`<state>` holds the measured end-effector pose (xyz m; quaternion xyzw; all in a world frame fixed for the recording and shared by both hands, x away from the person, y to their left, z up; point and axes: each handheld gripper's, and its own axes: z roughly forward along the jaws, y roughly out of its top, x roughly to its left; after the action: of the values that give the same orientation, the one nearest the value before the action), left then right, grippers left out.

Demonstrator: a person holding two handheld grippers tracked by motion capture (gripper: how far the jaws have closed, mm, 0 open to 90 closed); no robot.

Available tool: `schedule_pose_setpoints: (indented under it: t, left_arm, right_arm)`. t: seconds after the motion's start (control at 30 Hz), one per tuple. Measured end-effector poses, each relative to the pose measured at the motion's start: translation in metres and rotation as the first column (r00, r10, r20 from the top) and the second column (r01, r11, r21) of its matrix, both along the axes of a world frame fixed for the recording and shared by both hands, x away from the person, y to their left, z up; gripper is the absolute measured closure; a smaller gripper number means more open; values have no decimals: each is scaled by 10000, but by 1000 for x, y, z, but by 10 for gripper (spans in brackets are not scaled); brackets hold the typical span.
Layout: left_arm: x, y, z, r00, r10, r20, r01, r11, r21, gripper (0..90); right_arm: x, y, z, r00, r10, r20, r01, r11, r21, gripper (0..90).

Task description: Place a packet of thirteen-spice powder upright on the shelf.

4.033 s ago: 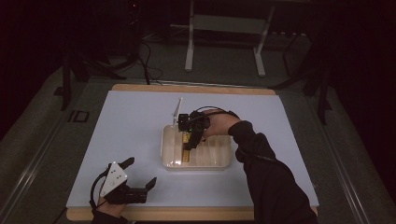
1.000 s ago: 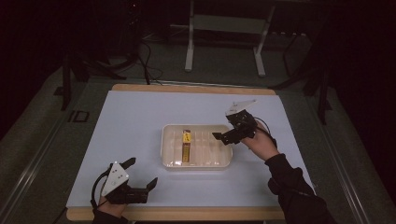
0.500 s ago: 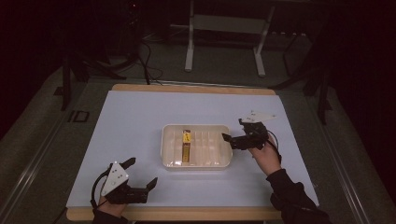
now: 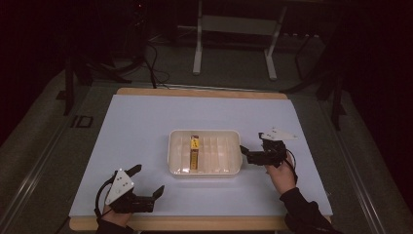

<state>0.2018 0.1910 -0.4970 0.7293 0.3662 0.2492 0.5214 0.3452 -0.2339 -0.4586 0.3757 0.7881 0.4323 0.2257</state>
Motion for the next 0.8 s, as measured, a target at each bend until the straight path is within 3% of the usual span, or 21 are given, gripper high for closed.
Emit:
schedule_pose_setpoints:
  t: [0.13, 0.4, 0.57, 0.8]
  left_arm:
    - [0, 0, 0, 10000, -39, 2, 39, 10000, 37, 0]
    - [1, -1, 1, 10000, -100, -3, 100, 9999, 20, 0]
    - [1, -2, 1, 9999, -153, -8, 153, 9999, 2, 0]
    - [1, -2, 1, 9999, -173, 1, 173, 9998, -22, 0]
  right_arm:
    - [-4, -7, 0, 9999, -123, 49, 122, 9996, 244, 111]
    - [-16, -18, -6, 9963, -578, 639, 560, 9980, 293, 111]
    - [-16, -21, -8, 9961, -601, 642, 568, 9970, 520, 112]
    - [-15, -21, -11, 9937, -767, 815, 746, 9968, 293, 128]
